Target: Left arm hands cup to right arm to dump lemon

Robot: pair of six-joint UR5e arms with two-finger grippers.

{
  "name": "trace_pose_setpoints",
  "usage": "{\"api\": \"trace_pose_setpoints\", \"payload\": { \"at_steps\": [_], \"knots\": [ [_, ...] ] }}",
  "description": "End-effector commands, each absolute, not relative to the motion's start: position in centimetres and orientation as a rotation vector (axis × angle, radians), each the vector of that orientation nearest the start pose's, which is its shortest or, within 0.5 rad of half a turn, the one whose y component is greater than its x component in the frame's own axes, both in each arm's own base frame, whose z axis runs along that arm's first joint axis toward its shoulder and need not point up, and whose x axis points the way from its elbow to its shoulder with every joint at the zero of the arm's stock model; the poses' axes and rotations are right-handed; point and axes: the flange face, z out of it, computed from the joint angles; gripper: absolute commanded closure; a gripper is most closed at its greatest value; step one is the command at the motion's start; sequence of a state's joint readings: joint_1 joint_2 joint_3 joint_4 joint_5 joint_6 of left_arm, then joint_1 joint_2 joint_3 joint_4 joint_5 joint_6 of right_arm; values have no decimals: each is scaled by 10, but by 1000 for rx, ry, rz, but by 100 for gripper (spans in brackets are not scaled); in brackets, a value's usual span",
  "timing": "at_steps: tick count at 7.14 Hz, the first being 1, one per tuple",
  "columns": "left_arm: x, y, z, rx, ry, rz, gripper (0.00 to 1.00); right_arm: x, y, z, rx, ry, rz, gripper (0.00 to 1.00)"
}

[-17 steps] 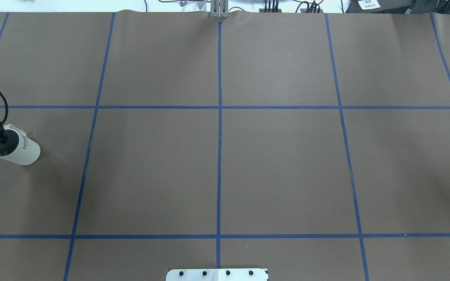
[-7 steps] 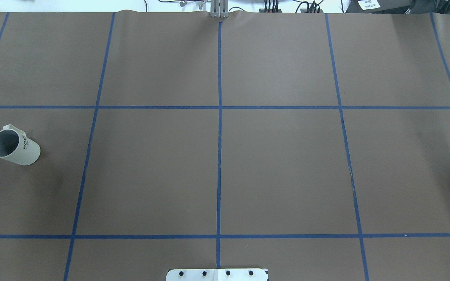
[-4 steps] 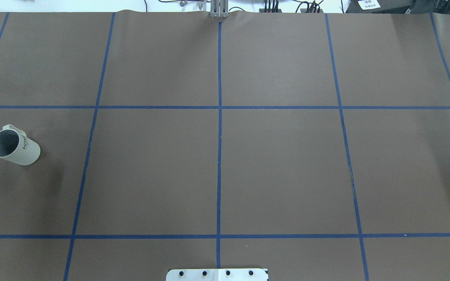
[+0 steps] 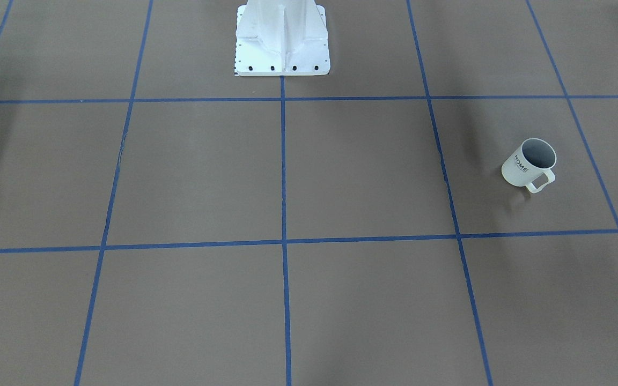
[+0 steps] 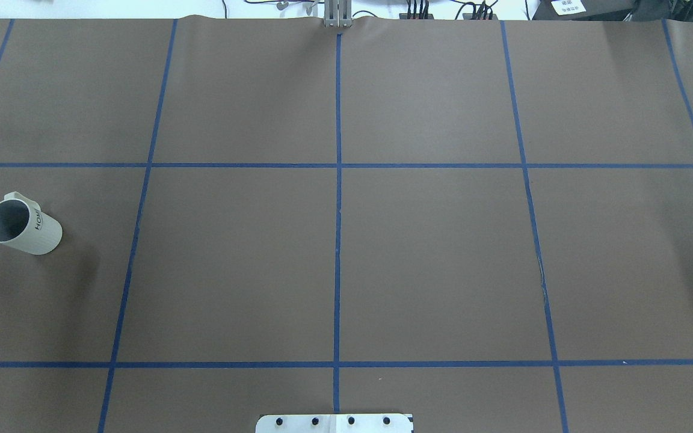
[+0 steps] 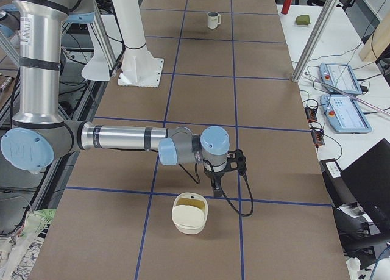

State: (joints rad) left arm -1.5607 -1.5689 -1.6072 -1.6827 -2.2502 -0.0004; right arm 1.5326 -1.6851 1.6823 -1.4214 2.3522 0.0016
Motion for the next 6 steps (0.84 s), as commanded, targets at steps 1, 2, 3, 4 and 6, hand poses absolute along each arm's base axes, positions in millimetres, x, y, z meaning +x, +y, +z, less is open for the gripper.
{"api": "trace_pose_setpoints", "payload": {
  "at_steps": [1,2,3,4,6],
  "knots": [
    [-62,-494,614,66,725,36,0,61,-439,636,87,-787,-29,0],
    [-60,-493,615,64,736,37,0,62,-434,616,34,-787,-5,0],
    [-61,-494,617,64,730,37,0,63,-426,613,12,-788,3,0],
    [-61,-493,620,60,727,35,0,63,-424,614,13,-788,0,0],
    [-60,-490,622,59,736,47,0,64,-424,619,0,-785,13,0]
  ]
}}
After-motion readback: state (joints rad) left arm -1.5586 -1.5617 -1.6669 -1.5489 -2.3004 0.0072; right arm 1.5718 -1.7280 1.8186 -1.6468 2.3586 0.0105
